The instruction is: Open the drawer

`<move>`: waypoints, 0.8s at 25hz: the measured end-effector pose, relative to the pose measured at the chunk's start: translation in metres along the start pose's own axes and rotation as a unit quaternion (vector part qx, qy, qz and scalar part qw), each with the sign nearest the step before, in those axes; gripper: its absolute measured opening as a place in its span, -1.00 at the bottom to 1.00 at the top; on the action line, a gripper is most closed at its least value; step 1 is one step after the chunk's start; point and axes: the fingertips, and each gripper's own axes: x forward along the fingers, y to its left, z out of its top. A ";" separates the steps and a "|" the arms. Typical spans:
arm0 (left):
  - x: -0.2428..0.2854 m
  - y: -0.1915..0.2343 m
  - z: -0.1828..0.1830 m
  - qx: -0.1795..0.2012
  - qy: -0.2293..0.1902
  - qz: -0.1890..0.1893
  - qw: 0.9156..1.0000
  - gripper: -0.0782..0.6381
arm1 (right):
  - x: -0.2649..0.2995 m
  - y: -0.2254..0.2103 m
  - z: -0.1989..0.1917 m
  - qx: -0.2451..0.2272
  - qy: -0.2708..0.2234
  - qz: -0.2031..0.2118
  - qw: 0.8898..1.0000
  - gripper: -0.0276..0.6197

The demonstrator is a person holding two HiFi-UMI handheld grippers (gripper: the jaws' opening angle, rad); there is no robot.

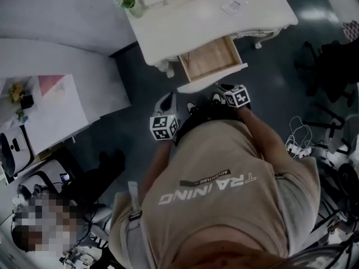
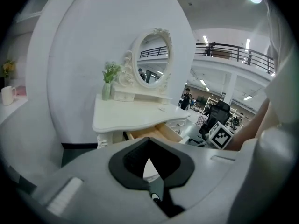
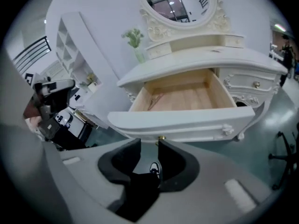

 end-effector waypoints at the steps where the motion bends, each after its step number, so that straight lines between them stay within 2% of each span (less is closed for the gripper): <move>1: 0.002 -0.005 0.012 0.004 -0.013 -0.003 1.000 -0.79 | -0.015 0.004 0.007 -0.010 -0.018 0.013 1.000 -0.57; 4: 0.008 -0.017 0.046 0.022 -0.052 -0.010 0.998 -0.79 | -0.059 0.019 0.045 -0.067 -0.086 0.035 0.993 -0.89; 7: 0.009 -0.028 0.068 0.043 -0.069 -0.019 0.997 -0.79 | -0.110 0.046 0.087 -0.120 -0.168 0.033 0.978 -0.91; 9: 0.010 -0.037 0.089 0.065 -0.088 -0.023 0.994 -0.79 | -0.145 0.066 0.122 -0.153 -0.230 0.025 0.961 -0.91; 13: -0.010 -0.058 0.134 0.097 -0.127 -0.004 0.987 -0.79 | -0.217 0.103 0.184 -0.218 -0.326 0.005 0.920 -0.91; 16: -0.033 -0.078 0.170 0.113 -0.163 0.003 0.980 -0.79 | -0.255 0.121 0.214 -0.251 -0.369 0.009 0.895 -0.91; 20: -0.056 -0.095 0.205 0.125 -0.214 0.005 0.969 -0.79 | -0.270 0.134 0.229 -0.275 -0.388 0.043 0.878 -0.91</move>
